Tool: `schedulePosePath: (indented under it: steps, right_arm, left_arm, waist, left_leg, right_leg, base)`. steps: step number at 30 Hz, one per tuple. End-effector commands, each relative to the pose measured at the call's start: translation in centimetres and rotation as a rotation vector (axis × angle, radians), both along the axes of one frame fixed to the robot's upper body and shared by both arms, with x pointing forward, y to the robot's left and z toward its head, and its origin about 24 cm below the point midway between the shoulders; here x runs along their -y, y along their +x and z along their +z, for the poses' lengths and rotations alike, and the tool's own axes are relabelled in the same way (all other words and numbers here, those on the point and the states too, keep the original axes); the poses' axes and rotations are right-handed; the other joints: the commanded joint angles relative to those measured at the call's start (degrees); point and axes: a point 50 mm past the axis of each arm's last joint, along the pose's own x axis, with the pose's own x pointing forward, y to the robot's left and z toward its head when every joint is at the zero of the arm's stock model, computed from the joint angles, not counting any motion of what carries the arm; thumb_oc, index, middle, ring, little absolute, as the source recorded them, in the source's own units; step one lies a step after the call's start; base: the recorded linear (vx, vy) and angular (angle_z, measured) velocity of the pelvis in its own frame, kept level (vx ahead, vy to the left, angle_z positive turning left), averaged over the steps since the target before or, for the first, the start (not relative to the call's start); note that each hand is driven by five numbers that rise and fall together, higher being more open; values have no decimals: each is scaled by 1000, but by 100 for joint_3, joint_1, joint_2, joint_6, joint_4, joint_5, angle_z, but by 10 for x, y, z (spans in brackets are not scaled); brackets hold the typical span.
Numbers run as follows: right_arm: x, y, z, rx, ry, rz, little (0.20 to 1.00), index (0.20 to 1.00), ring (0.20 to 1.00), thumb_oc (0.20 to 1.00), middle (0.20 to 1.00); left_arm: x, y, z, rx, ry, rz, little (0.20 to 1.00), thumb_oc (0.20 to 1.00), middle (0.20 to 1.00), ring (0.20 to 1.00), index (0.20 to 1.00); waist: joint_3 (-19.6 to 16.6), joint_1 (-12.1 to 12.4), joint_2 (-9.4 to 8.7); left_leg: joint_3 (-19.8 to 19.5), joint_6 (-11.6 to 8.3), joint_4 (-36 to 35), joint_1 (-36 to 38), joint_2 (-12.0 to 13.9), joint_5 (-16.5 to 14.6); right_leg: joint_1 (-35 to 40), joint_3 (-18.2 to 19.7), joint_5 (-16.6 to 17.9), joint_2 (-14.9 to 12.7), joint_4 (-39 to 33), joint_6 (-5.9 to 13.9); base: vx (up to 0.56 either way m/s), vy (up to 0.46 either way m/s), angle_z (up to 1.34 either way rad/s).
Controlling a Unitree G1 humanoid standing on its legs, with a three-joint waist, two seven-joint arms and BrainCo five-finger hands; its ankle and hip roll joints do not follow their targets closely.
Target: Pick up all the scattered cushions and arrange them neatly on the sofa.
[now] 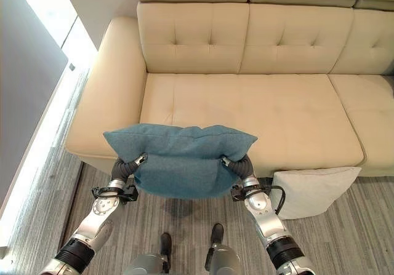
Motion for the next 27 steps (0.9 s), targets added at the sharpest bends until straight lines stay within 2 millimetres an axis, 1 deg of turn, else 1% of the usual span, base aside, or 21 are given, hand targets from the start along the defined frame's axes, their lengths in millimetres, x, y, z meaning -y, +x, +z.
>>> schedulePosePath:
  steps: [1,2,5,6,7,8,9,10,11,12,15,17,18,19,20,21,22,23,24,26,27]
  right_arm:
    - [-20,11,34,166,10,105,200,200,200,200,200]
    - [-21,11,34,167,6,111,200,200,200,200,200]
    - [-20,11,35,168,-1,119,200,200,200,200,200]
    - [-20,12,36,173,-5,120,200,200,200,200,200]
    - [-19,14,39,180,-12,131,200,200,200,200,200]
    - [-17,14,38,173,-24,125,200,200,200,200,200]
    - [-17,14,38,173,-24,125,200,200,200,200,200]
    - [-13,8,34,157,-16,125,200,200,200,200,200]
    - [-11,7,33,151,-11,113,200,200,200,200,200]
    - [-8,6,34,154,-9,106,200,200,200,200,200]
    - [-4,4,34,159,10,89,200,200,200,200,200]
    - [-4,4,34,159,10,88,200,200,200,200,200]
    - [-2,3,36,163,8,84,200,200,200,200,200]
    - [-1,2,37,170,6,82,200,200,200,200,200]
    - [1,2,38,174,8,74,200,200,200,200,200]
    - [1,2,38,174,8,73,200,200,200,200,200]
    - [2,2,39,177,6,69,200,200,200,200,200]
    - [2,2,39,183,6,66,200,200,200,200,200]
    - [0,3,39,183,9,66,200,200,200,200,200]
    - [-2,2,37,173,12,71,200,200,200,200,200]
    - [-3,3,37,172,12,68,200,200,200,200,200]
  left_arm:
    - [23,9,39,205,-51,-115,200,200,200,200,200]
    - [22,8,38,204,-41,-116,200,200,200,200,200]
    - [23,7,37,198,-41,-121,200,200,200,200,200]
    - [22,8,37,198,-40,-121,200,200,200,200,200]
    - [20,8,38,198,-44,-114,200,200,200,200,200]
    - [18,9,36,186,-48,-98,200,200,200,200,200]
    - [18,9,36,186,-48,-97,200,200,200,200,200]
    - [21,5,31,166,-53,-116,200,200,200,200,200]
    - [22,5,31,170,-62,-121,200,200,200,200,200]
    - [24,5,31,168,-77,-128,200,200,200,200,200]
    - [29,7,31,167,-92,-145,200,200,200,200,200]
    - [29,7,31,167,-92,-145,200,200,200,200,200]
    - [34,8,32,164,-106,-161,200,200,200,200,200]
    - [35,8,33,167,-97,-171,200,200,200,200,200]
    - [36,8,33,166,-86,-179,200,200,200,200,200]
    - [36,8,33,165,-86,-179,200,200,200,200,200]
    - [37,9,33,165,-79,-183,200,200,200,200,200]
    - [38,9,33,164,-80,-183,200,200,200,200,200]
    - [38,10,34,169,-87,-178,200,200,200,200,200]
    - [36,10,39,191,-89,-180,200,200,200,200,200]
    - [38,11,43,212,-80,-193,200,200,200,200,200]
  waist:
    - [71,139,156]
    - [59,172,166]
    - [-10,155,128]
    - [-50,168,103]
    - [-122,138,0]
    - [-154,108,-60]
    - [-138,99,-46]
    - [-289,77,-134]
    - [-320,71,-150]
    - [-351,67,-167]
    - [-279,21,-246]
    - [-281,11,-241]
    - [-236,-15,-273]
    - [-255,-10,-306]
    - [-281,-28,-306]
    - [-287,-29,-311]
    - [-300,-34,-307]
    - [-296,-27,-280]
    - [-272,14,-281]
    - [-318,-1,-255]
    - [-336,-1,-231]
  left_leg:
    - [-191,68,-203,163,-98,123]
    - [-157,69,-203,229,-90,63]
    - [-160,24,-178,308,-106,0]
    - [-153,2,-174,348,-101,-49]
    - [-181,-51,-142,424,-153,-140]
    - [-195,-85,-78,481,-156,-221]
    - [-204,-90,-67,499,-140,-238]
    - [-212,-255,221,444,-87,-250]
    - [-192,-372,388,378,-36,-226]
    - [-180,-460,607,307,9,-204]
    - [-146,-661,1535,-64,125,18]
    - [-160,-663,1564,-85,130,6]
    - [86,-634,1562,-291,297,70]
    - [212,-555,1176,-405,297,-41]
    - [342,-533,912,-499,335,63]
    - [343,-531,886,-491,326,77]
    - [441,-540,707,-595,356,228]
    - [538,-574,518,-747,392,472]
    - [484,-602,501,-847,388,558]
    - [414,-546,340,-648,327,440]
    - [406,-535,297,-599,279,464]
  right_leg:
    - [-144,281,469,-234,1394,697]
    - [-215,162,386,-242,1487,680]
    - [-258,95,172,-90,1172,623]
    - [-228,24,63,34,874,567]
    - [-231,-33,43,274,124,527]
    - [-158,-11,60,386,-153,504]
    - [-118,-27,67,401,-183,501]
    - [431,271,-100,635,-623,341]
    - [541,222,-112,683,-743,319]
    - [671,82,-138,685,-846,287]
    - [1052,-89,-197,687,-1061,152]
    - [1051,-102,-195,692,-1066,151]
    - [1206,-207,-264,643,-1161,110]
    - [1306,-223,-277,628,-1274,134]
    - [1352,-233,-279,627,-1318,158]
    - [1351,-234,-280,620,-1322,161]
    - [1392,-246,-296,628,-1339,171]
    - [1435,-237,-329,668,-1360,170]
    - [1444,-196,-366,680,-1320,164]
    - [1488,-150,-451,667,-1262,206]
    - [1513,-142,-466,639,-1233,225]
  base:
    - [79,86,-11]
    - [103,45,-21]
    - [86,-13,-19]
    - [245,-127,-2]
    - [297,-171,-7]
    - [246,-145,-16]
    - [280,-204,19]
    - [233,-218,37]
    - [279,-279,46]
    - [138,-204,26]
    - [96,-147,36]
    - [35,-40,33]
    - [144,-47,21]
    - [202,-40,26]
    - [155,0,45]
    - [106,21,51]
    - [106,27,35]
    - [142,39,12]
    - [165,66,2]
    - [184,105,-12]
    - [191,121,-34]
